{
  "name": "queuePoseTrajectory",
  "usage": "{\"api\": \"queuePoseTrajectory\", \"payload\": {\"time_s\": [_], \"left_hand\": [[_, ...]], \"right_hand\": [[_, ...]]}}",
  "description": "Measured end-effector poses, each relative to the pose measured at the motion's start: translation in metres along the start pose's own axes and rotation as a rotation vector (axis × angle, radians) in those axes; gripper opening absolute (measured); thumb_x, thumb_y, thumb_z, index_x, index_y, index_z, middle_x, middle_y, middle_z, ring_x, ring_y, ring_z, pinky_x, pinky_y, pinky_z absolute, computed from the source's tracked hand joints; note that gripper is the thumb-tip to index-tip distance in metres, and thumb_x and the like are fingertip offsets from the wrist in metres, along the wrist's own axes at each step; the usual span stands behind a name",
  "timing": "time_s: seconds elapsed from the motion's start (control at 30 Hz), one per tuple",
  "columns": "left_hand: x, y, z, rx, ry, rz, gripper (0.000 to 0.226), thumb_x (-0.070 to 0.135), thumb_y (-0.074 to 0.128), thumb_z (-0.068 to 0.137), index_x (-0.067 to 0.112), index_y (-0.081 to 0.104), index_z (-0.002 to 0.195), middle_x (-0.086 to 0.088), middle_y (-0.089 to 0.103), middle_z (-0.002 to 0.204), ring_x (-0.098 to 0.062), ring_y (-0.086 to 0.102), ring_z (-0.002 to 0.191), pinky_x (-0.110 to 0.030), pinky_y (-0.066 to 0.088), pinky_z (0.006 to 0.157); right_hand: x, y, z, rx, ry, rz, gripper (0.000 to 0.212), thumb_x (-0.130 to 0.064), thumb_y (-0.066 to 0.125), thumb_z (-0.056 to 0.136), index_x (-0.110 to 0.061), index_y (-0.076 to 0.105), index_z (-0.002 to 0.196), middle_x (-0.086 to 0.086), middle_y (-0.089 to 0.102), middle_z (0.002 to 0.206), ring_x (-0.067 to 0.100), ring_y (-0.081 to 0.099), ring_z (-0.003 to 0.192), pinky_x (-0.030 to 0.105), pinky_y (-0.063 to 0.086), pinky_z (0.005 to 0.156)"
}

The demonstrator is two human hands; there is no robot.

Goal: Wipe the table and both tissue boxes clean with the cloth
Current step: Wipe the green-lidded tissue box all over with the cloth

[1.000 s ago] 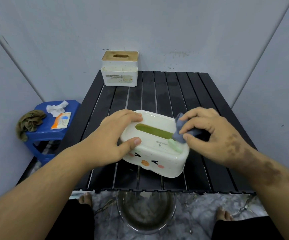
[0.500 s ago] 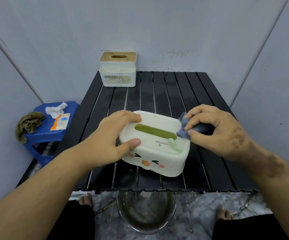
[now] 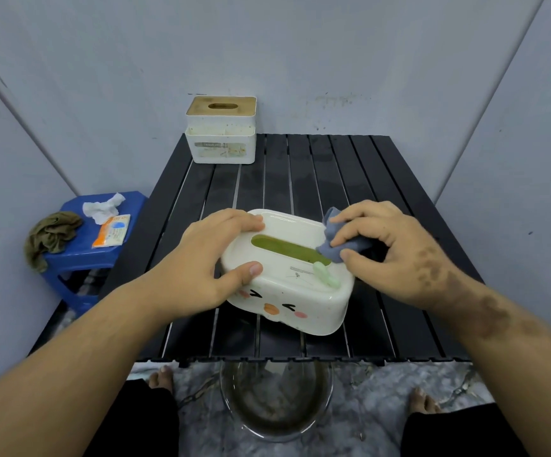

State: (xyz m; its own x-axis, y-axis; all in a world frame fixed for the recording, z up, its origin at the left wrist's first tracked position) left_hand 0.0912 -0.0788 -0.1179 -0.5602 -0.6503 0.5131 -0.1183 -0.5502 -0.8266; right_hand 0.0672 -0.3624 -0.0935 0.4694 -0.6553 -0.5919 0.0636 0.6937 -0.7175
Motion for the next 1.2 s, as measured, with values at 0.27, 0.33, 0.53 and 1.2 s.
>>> {"api": "queuePoseTrajectory", "payload": {"time_s": [0.27, 0.33, 0.53, 1.2], "left_hand": [[0.001, 0.0, 0.004, -0.049, -0.009, -0.066, 0.064, 0.058, 0.054, 0.088, 0.026, 0.051, 0.142, 0.014, 0.046, 0.143, -0.012, 0.04, 0.139, -0.046, 0.034, 0.118], [0.001, -0.001, 0.005, -0.049, -0.015, -0.075, 0.064, 0.059, 0.055, 0.087, 0.025, 0.051, 0.141, 0.014, 0.047, 0.14, -0.011, 0.041, 0.136, -0.043, 0.037, 0.116], [-0.001, -0.001, 0.003, -0.029, -0.021, -0.048, 0.061, 0.062, 0.056, 0.086, 0.03, 0.053, 0.139, 0.017, 0.049, 0.139, -0.012, 0.044, 0.135, -0.052, 0.035, 0.115], [-0.001, -0.005, 0.005, -0.036, 0.025, -0.056, 0.066, 0.062, 0.058, 0.084, 0.025, 0.056, 0.138, 0.013, 0.052, 0.135, -0.003, 0.048, 0.129, -0.013, 0.035, 0.106]], "right_hand": [[-0.007, -0.002, 0.001, -0.072, -0.033, -0.079, 0.02, -0.017, 0.068, 0.079, -0.032, 0.076, 0.089, -0.024, 0.063, 0.105, 0.012, 0.049, 0.103, 0.004, 0.03, 0.089], [-0.005, 0.008, 0.002, -0.006, -0.008, -0.116, 0.023, -0.011, 0.069, 0.082, -0.029, 0.075, 0.094, -0.025, 0.059, 0.108, 0.014, 0.046, 0.102, -0.001, 0.025, 0.089], [-0.007, -0.015, -0.008, -0.177, -0.012, -0.014, 0.025, -0.018, 0.064, 0.073, -0.036, 0.075, 0.087, -0.02, 0.061, 0.11, 0.01, 0.052, 0.11, 0.017, 0.037, 0.096], [-0.006, -0.015, -0.01, -0.151, -0.029, -0.065, 0.026, -0.014, 0.061, 0.074, -0.03, 0.077, 0.087, -0.023, 0.064, 0.106, 0.008, 0.053, 0.108, 0.016, 0.039, 0.093]]}}
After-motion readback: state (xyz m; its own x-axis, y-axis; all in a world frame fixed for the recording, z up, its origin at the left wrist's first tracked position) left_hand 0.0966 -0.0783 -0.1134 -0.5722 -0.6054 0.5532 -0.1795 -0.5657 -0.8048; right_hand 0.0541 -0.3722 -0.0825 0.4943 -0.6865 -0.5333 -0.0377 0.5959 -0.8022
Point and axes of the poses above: each hand's wrist, its own z-axis towards the middle knuckle, its own y-axis out of the palm, x = y × z, the point moved 1 cm from there along z, towards the middle knuckle
